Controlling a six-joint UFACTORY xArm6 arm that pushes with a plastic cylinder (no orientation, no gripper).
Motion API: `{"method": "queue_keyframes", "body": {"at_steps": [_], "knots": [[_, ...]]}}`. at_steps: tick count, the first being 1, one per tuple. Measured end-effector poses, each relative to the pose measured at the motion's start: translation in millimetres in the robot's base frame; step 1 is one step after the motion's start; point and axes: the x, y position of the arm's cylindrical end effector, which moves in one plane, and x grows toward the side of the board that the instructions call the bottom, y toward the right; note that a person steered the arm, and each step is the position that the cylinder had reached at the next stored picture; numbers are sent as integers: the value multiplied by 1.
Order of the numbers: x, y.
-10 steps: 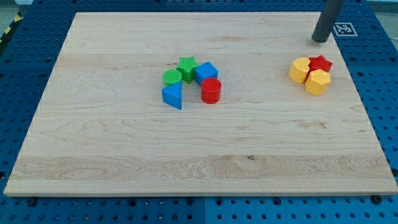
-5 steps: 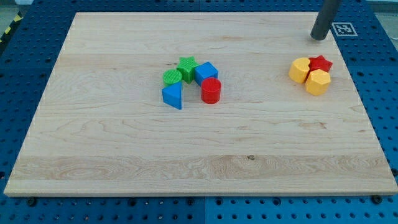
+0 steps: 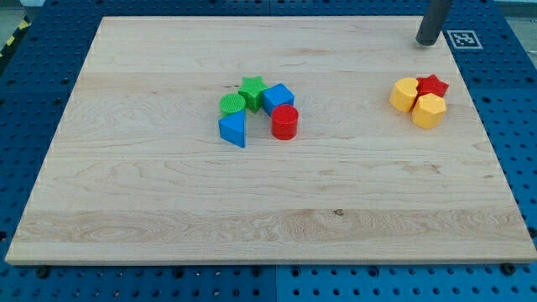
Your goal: Point your arm at the yellow hexagon
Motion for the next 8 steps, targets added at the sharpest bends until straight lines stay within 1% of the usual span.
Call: {"method": "queue_keyframes", "body": {"at_steps": [4, 5, 6, 7, 8], "knots": [[-26, 0], [-22, 18], [21, 35], [103, 38], [176, 41]]}}
